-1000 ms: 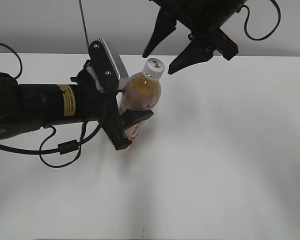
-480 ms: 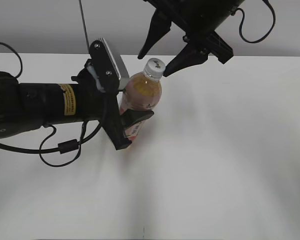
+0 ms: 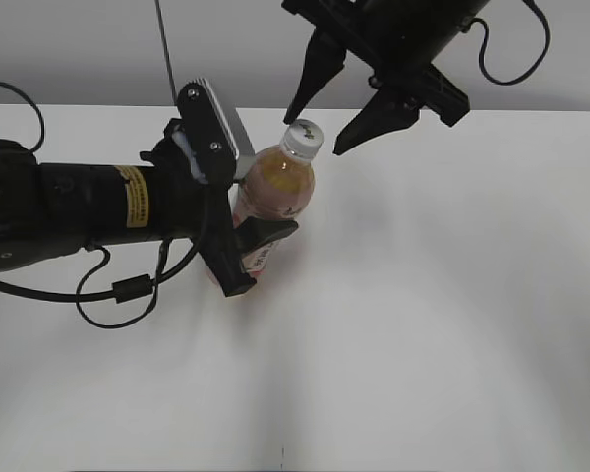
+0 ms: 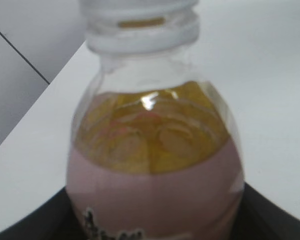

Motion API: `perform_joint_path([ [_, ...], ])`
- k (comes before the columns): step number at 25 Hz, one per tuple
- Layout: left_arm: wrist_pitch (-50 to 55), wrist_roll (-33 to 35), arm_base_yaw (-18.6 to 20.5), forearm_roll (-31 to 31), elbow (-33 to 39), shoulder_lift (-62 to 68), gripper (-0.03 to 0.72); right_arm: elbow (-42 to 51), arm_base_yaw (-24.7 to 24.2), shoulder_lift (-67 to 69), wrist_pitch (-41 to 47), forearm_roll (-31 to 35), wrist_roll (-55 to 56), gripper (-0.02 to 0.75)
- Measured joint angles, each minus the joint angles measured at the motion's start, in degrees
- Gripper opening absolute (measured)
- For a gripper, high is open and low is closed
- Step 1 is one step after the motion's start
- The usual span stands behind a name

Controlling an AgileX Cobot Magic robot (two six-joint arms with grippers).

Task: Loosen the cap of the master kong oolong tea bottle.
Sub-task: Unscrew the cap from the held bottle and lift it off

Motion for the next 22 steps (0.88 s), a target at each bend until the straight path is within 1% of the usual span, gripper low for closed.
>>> perform_joint_path([
  [7, -0.06, 0.00, 0.00, 0.00, 0.00, 0.00, 0.428, 0.00, 0.00, 0.08, -0.74, 0.10, 0.06, 0.389],
  [12, 0.00, 0.00, 0.00, 0.00, 0.00, 0.00, 0.428, -0.07, 0.32, 1.89, -1.38, 2.35, 0.01, 0.387],
  [22, 0.43, 0.00, 0.00, 0.21, 0.00, 0.00, 0.428, -1.87, 0.95, 2.47, -0.05, 0.64, -0.04, 0.386],
])
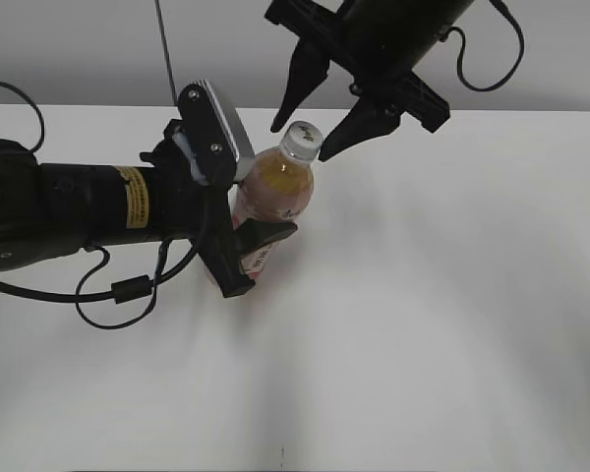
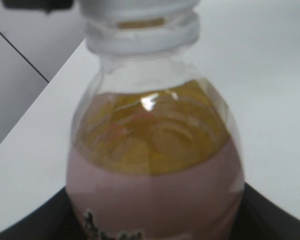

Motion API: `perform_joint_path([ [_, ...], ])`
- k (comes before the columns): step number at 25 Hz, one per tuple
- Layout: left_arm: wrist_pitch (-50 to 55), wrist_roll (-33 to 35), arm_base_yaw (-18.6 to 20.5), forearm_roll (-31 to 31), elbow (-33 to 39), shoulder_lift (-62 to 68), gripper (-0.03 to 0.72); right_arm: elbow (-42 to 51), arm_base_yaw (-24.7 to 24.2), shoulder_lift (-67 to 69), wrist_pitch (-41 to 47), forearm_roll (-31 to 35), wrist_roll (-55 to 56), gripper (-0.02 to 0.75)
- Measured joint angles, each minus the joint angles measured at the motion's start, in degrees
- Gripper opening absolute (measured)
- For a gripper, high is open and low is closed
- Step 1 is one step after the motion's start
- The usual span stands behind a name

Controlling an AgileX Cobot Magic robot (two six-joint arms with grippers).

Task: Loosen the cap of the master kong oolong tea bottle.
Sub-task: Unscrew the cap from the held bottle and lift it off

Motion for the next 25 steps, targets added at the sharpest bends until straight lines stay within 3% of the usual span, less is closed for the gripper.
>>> perform_joint_path([
  [5, 0.19, 0.00, 0.00, 0.05, 0.00, 0.00, 0.428, -0.07, 0.00, 0.00, 1.26, -0.89, 0.00, 0.377],
  [12, 0.34, 0.12, 0.00, 0.43, 0.00, 0.00, 0.428, -0.07, 0.11, 0.00, 1.83, -1.12, -0.27, 0.279],
  [17, 0.37, 0.12, 0.00, 0.48, 0.00, 0.00, 0.428, -0.07, 0.11, 0.00, 1.61, -1.22, -1.38, 0.279],
  [25, 0.27, 0.12, 0.00, 0.48, 0.00, 0.00, 0.428, -0.07, 0.11, 0.00, 1.61, -1.45, -15.44, 0.279],
])
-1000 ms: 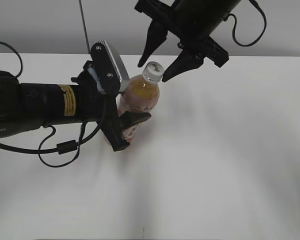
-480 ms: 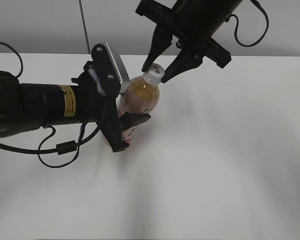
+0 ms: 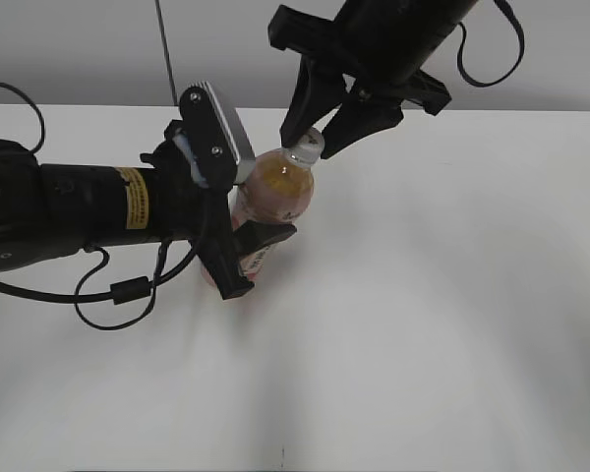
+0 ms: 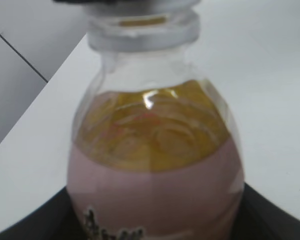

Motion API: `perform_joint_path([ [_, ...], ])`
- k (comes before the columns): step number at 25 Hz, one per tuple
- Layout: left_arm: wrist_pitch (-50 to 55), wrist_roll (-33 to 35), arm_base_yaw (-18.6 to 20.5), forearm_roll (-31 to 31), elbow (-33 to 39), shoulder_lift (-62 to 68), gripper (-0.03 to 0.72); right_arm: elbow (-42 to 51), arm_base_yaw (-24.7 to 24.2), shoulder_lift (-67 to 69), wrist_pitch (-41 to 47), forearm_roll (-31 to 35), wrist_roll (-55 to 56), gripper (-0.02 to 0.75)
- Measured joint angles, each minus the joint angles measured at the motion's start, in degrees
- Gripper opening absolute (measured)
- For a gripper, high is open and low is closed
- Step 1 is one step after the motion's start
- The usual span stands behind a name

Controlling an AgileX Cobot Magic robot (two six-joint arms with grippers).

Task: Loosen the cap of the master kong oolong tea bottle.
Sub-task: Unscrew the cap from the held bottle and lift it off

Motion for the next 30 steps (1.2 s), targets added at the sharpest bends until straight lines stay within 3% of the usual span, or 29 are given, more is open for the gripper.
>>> perform_joint_path([
  [22, -0.76, 0.04, 0.11, -0.67, 0.00, 0.00, 0.428, -0.11, 0.06, 0.00, -1.64, -0.05, -87.58, 0.279],
  [30, -1.18, -0.07, 0.30, -1.05, 0.00, 0.00, 0.428, -0.12, 0.06, -0.05, -2.44, 0.12, -131.31, 0.279],
])
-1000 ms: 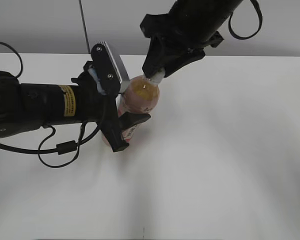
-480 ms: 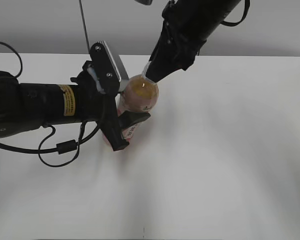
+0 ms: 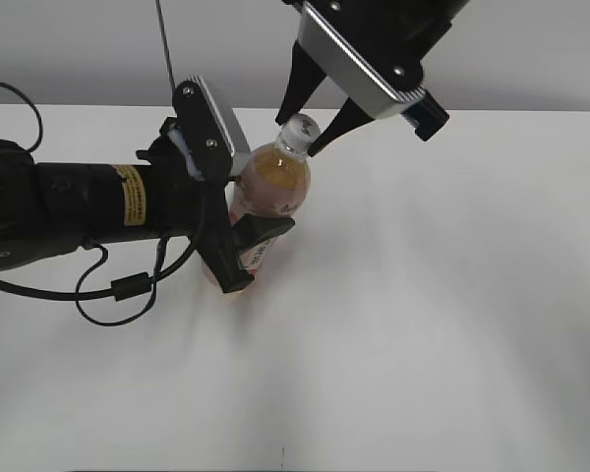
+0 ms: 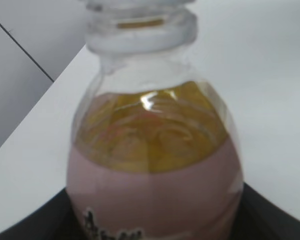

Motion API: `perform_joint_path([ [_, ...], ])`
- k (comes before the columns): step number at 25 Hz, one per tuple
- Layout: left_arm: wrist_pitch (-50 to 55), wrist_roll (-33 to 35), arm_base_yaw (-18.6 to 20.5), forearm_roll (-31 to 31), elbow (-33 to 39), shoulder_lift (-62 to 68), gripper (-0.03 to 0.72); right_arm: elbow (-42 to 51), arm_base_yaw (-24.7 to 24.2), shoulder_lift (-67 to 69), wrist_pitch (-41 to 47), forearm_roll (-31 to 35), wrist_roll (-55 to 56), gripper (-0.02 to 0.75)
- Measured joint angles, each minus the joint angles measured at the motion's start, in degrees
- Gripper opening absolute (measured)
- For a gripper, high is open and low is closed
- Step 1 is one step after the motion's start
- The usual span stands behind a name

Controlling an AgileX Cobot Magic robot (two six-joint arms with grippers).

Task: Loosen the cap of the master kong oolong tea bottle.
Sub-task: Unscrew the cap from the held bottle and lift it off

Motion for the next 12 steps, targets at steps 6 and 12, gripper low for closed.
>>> perform_joint_path([
  [6, -0.41, -0.10, 0.12, -0.13, 0.00, 0.05, 0.428, -0.07, 0.18, -0.18, -0.35, 0.37, -30.28, 0.279],
  [12, -0.49, -0.17, 0.22, -0.56, 0.00, 0.05, 0.428, -0.24, 0.39, -0.32, -0.79, 0.84, -48.05, 0.279],
])
